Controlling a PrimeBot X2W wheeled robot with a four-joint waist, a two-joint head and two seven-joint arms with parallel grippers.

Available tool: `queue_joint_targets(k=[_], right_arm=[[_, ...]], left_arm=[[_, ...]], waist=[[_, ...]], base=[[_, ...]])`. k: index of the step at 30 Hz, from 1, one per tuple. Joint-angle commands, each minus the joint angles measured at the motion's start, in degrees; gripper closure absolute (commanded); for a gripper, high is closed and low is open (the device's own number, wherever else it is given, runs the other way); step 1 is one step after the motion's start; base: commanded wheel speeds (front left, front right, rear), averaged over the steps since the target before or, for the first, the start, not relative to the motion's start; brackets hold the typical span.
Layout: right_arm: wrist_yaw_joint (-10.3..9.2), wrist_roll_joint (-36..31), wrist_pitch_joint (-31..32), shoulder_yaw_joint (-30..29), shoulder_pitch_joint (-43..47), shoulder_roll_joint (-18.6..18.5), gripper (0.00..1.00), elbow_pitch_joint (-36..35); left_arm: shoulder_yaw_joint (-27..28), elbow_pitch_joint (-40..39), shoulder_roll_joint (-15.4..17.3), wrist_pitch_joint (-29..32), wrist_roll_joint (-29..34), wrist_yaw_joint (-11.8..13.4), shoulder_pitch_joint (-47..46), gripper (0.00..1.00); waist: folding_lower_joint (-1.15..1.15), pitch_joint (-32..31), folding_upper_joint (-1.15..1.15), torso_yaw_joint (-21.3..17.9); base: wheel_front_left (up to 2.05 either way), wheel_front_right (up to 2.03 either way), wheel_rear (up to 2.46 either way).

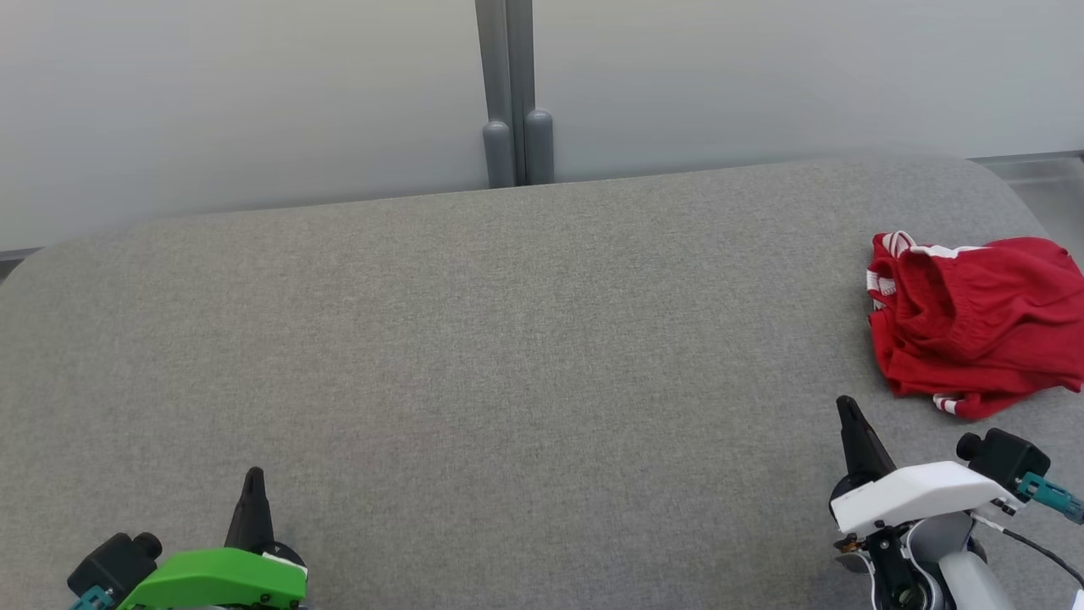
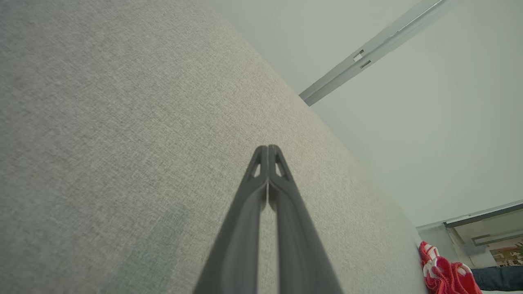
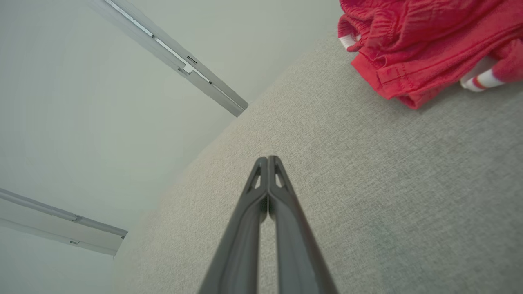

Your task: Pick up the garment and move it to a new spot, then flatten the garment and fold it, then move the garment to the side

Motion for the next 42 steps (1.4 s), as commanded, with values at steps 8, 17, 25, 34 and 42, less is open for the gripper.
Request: queue_joint_targets(k=[8,17,25,34,42], right_arm=[[-0.02,6.96,1.70,-1.00,-0.08,-0.25,1.00,-1.99],[-0.03,13.27,3.24,-1.77,0.20,-0.27,1.00,-3.01],[-0.03,18.42,4.53,-2.41,0.43,-0.29,1.00,-3.84],[-0.02,23.83,5.90,-3.09,0.66,-0.30,1.00,-4.71],[-0.02,28.24,7.02,-3.62,0.87,-0.31,1.00,-5.38]], left_arm=[[0.93,-1.77,0.37,1.54,-6.39,-0.74,-2.17,1.00],[1.53,-2.67,0.42,3.03,-12.01,-1.17,-2.44,1.00],[2.06,-3.37,0.46,4.29,-16.72,-1.64,-2.74,1.00],[2.62,-4.14,0.51,5.58,-21.42,-1.99,-3.04,1.00],[3.05,-4.75,0.53,6.65,-25.46,-2.26,-3.10,1.00]], waist=[[0.00,0.08,0.00,0.19],[0.00,0.17,0.00,0.41],[0.00,0.26,0.00,0.60],[0.00,0.35,0.00,0.81],[0.00,0.43,0.00,1.00]], base=[[0.00,0.00,0.00],[0.00,0.00,0.00],[0.00,0.00,0.00],[0.00,0.00,0.00],[0.00,0.00,0.00]])
